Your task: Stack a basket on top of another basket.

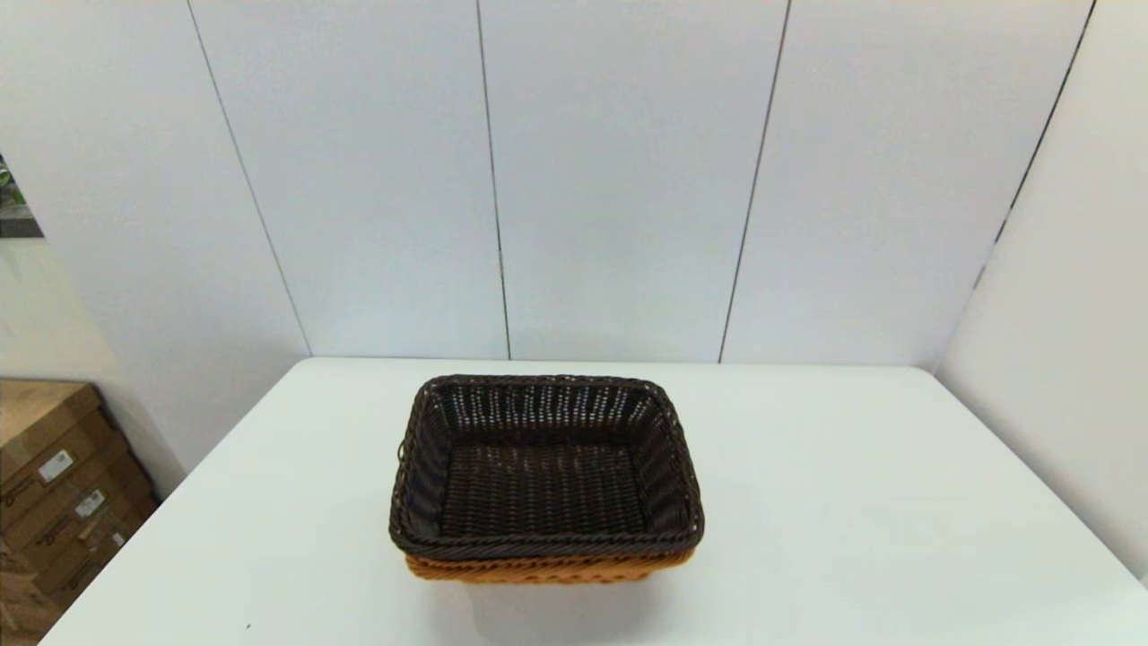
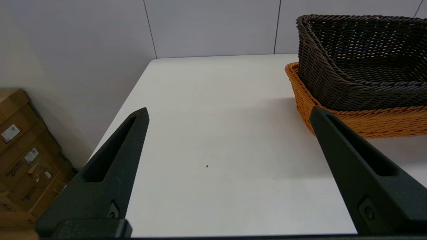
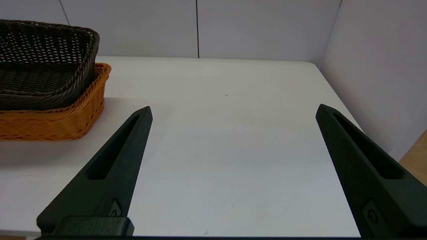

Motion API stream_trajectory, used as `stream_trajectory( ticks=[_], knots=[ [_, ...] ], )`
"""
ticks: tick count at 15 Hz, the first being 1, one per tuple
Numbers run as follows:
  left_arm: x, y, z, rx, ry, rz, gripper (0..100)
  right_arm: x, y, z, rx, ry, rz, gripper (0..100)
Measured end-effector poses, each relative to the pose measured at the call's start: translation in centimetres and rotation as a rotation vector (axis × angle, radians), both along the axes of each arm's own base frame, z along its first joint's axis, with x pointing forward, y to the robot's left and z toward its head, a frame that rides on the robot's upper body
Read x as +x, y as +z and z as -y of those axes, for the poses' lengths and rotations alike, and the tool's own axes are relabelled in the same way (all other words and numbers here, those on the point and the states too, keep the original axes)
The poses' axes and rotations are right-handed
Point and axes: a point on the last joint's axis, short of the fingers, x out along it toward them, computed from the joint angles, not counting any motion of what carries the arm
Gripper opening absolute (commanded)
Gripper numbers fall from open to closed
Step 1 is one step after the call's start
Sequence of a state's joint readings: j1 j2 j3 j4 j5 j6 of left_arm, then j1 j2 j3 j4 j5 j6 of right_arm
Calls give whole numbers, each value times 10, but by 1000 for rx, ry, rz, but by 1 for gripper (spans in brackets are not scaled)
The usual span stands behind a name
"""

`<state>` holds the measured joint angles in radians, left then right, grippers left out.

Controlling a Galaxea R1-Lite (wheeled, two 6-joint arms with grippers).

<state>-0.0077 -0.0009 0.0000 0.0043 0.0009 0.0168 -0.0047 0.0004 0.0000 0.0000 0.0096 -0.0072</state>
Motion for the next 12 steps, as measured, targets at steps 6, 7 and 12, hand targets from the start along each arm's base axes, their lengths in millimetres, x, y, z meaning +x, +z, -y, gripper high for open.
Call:
stream_trajectory(
  ticks=[6,7,12],
  knots=[
    [0,0,0,0,0,0,100,0,0,0,0,0,0,100],
    [0,0,0,0,0,0,100,0,0,0,0,0,0,100],
    [0,0,0,0,1,0,100,0,0,0,2,-1,0,100]
  ],
)
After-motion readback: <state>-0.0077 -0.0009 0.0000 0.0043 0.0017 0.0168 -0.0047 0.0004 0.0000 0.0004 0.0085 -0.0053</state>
